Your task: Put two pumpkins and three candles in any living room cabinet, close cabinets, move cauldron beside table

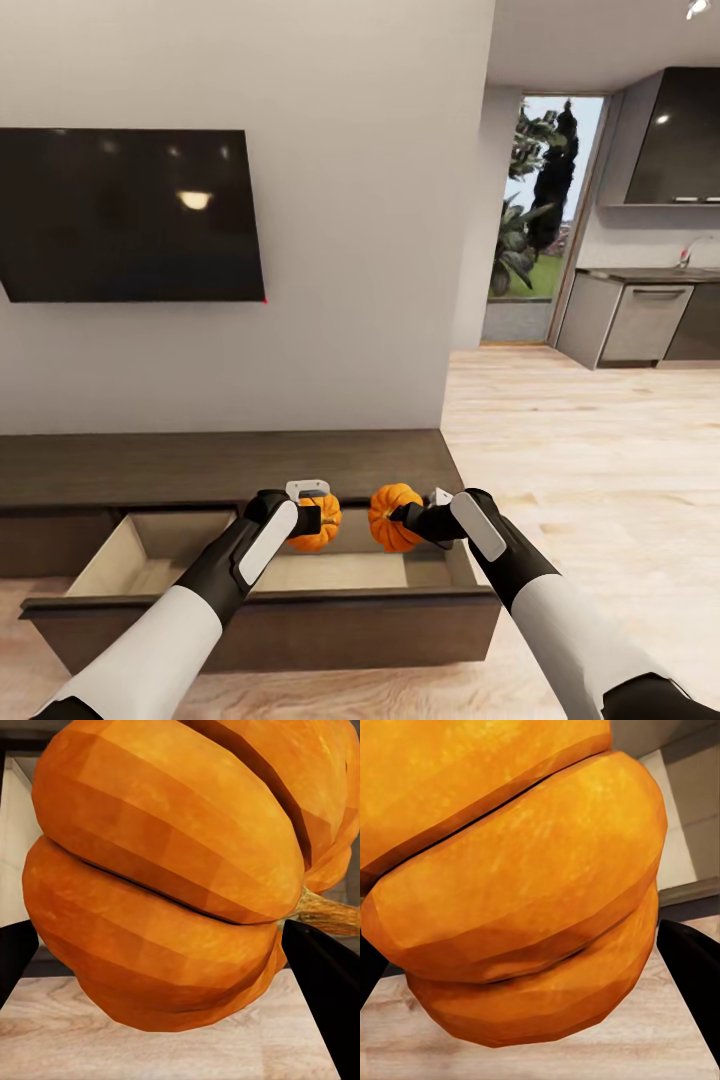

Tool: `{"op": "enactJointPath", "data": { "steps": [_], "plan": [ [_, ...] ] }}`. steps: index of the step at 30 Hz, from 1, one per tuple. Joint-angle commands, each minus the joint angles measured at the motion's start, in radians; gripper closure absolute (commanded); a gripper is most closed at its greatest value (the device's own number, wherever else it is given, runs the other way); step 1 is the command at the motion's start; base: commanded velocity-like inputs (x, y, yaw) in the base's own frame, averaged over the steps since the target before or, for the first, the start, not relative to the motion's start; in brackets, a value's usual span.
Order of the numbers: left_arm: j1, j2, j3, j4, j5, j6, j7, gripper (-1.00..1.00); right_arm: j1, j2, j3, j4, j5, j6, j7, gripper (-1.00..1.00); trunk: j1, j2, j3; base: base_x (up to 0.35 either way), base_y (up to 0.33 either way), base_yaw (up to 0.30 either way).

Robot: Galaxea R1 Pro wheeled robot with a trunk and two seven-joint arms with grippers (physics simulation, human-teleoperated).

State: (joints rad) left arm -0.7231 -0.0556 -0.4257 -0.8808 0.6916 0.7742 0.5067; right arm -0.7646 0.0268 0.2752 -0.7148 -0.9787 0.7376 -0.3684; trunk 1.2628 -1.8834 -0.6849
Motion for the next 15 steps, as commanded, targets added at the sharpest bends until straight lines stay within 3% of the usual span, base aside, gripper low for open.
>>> {"op": "enactJointPath", "data": {
  "steps": [1,15],
  "plan": [
    [-0.001,0.000,-0.002,-0.001,0.010,0.000,0.010,1.00,-0.001,0.000,0.002,-0.002,-0.015,-0.001,-0.014,1.00,0.004,-0.008,-0.004,0.000,0.000,0.000],
    [-0.001,0.000,-0.003,-0.005,0.009,0.000,0.010,1.00,-0.001,0.001,0.002,-0.002,-0.015,-0.001,-0.014,1.00,0.057,-0.106,-0.048,0.000,0.000,0.000]
  ]
}}
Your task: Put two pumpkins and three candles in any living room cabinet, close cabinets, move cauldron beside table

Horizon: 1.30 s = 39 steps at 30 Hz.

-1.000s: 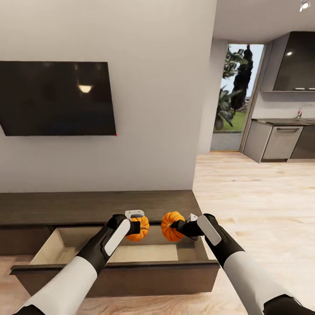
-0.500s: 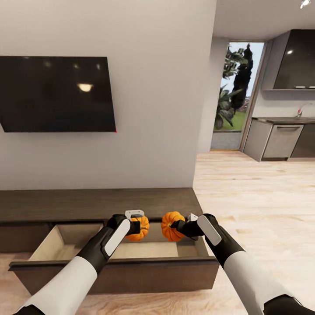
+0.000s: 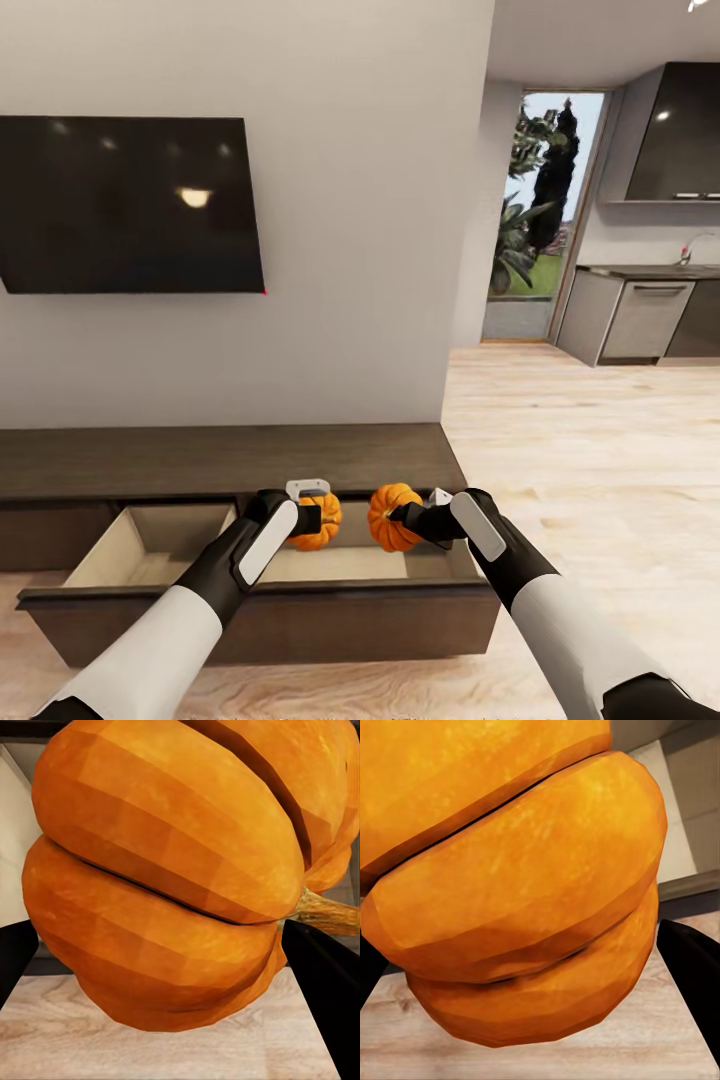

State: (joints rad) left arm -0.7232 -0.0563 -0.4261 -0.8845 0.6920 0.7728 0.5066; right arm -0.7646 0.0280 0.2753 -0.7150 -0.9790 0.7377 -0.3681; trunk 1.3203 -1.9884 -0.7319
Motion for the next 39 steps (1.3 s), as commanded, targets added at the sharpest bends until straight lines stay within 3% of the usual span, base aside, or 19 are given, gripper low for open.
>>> {"op": "enactJointPath", "data": {
  "steps": [1,26,39],
  "plan": [
    [-0.001,0.001,-0.002,-0.003,0.009,0.001,0.010,1.00,-0.001,0.000,0.002,-0.002,-0.015,-0.001,-0.014,1.00,0.004,-0.008,-0.004,0.000,0.000,0.000],
    [-0.001,0.001,-0.003,-0.015,0.009,0.001,0.010,1.00,-0.001,0.000,0.002,-0.002,-0.015,-0.001,-0.014,1.00,0.100,-0.183,-0.083,0.000,0.000,0.000],
    [-0.001,0.001,-0.002,-0.029,0.010,0.001,0.010,1.00,-0.001,0.000,0.002,-0.002,-0.015,-0.001,-0.014,1.00,0.100,-0.183,-0.083,0.061,0.000,0.000]
  ]
}}
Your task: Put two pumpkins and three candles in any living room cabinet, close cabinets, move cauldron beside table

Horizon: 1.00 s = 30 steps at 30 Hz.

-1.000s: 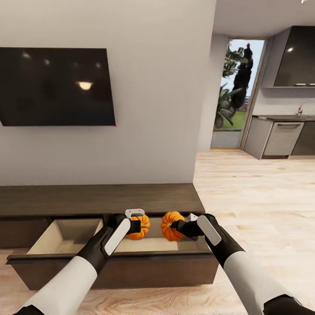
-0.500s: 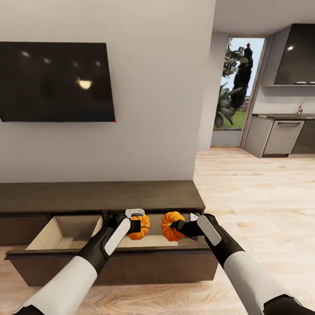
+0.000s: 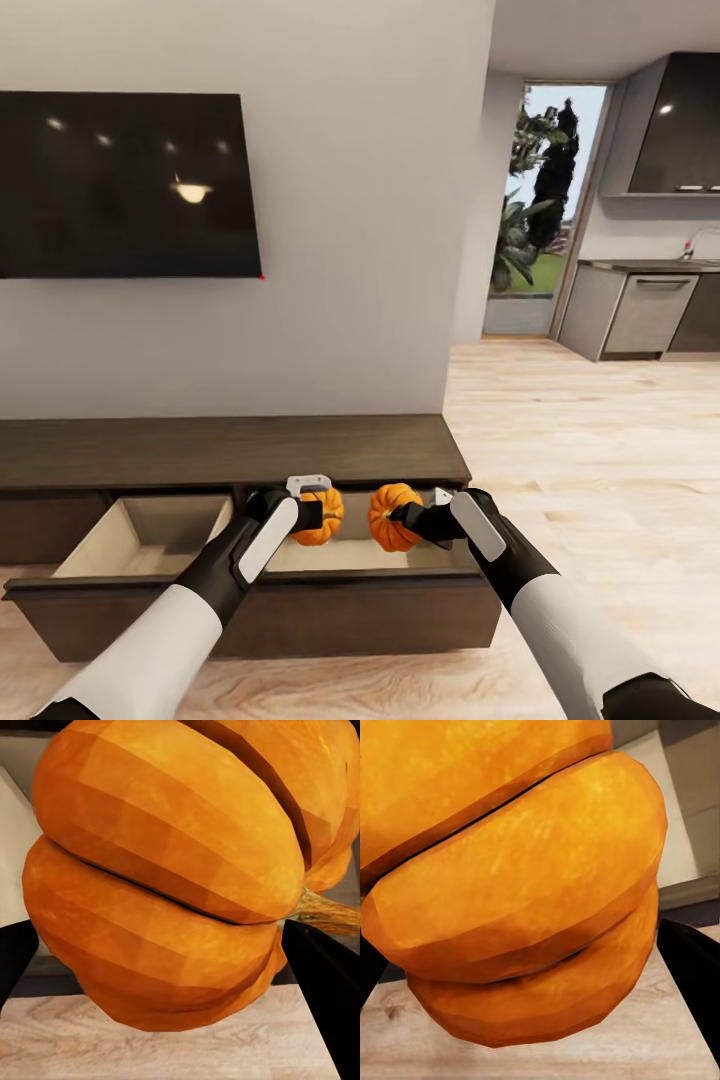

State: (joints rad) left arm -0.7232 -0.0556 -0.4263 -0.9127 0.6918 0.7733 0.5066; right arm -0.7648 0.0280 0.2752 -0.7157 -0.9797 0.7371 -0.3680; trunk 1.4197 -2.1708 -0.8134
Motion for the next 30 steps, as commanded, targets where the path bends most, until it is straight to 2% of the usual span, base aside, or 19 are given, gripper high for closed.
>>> {"op": "enactJointPath", "data": {
  "steps": [1,13,21,30],
  "plan": [
    [-0.001,0.000,-0.002,-0.002,0.010,0.001,0.010,1.00,-0.001,0.000,0.002,-0.001,-0.014,-0.001,-0.014,1.00,0.000,0.000,-0.001,0.230,0.000,0.000],
    [-0.001,0.000,-0.003,-0.003,0.009,0.002,0.010,1.00,-0.001,0.000,0.002,-0.002,-0.014,-0.001,-0.014,1.00,0.000,0.000,-0.001,0.119,0.000,0.000],
    [-0.001,0.000,-0.003,-0.003,0.008,0.003,0.010,1.00,-0.001,0.000,0.002,-0.002,-0.014,-0.001,-0.014,1.00,0.000,0.000,-0.001,0.226,0.000,0.000],
    [-0.001,0.000,-0.003,-0.005,0.008,0.003,0.010,1.00,-0.001,0.000,0.002,-0.002,-0.014,-0.001,-0.014,1.00,0.000,0.000,-0.001,0.039,0.000,0.000]
  ]
}}
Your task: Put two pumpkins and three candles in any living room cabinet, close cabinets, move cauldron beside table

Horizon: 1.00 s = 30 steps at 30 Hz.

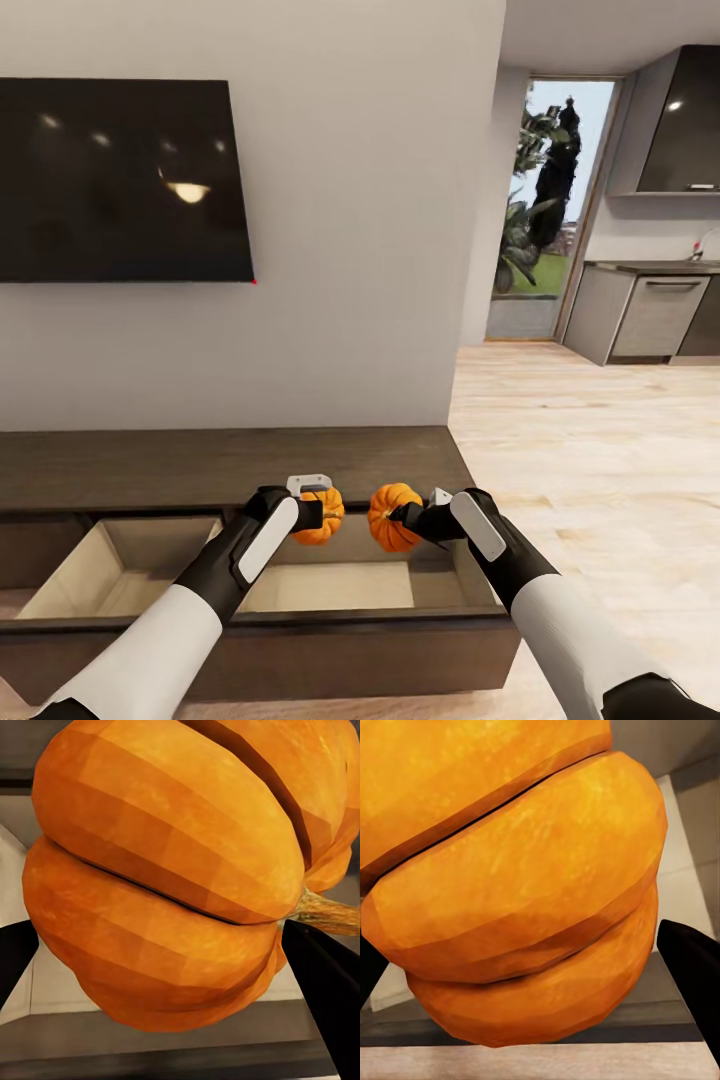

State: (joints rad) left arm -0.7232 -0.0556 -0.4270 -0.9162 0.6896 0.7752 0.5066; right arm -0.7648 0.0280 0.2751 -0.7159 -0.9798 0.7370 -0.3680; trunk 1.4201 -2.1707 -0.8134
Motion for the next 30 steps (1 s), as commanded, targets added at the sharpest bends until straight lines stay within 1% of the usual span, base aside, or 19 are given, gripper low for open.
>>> {"op": "enactJointPath", "data": {
  "steps": [1,21,30],
  "plan": [
    [-0.001,0.000,-0.002,-0.001,0.010,0.001,0.010,1.00,-0.001,0.000,0.003,-0.001,-0.014,-0.001,-0.014,1.00,0.004,-0.008,-0.004,0.006,0.000,0.000],
    [-0.001,-0.001,-0.001,0.007,0.010,0.003,0.010,1.00,0.000,-0.003,0.004,-0.008,-0.014,-0.002,-0.010,1.00,0.080,-0.148,-0.067,0.001,0.000,0.000],
    [-0.001,-0.001,-0.001,0.013,0.011,0.016,0.010,1.00,0.001,-0.006,0.003,-0.010,-0.013,-0.004,-0.008,1.00,0.115,-0.211,-0.095,0.000,0.000,0.000]
  ]
}}
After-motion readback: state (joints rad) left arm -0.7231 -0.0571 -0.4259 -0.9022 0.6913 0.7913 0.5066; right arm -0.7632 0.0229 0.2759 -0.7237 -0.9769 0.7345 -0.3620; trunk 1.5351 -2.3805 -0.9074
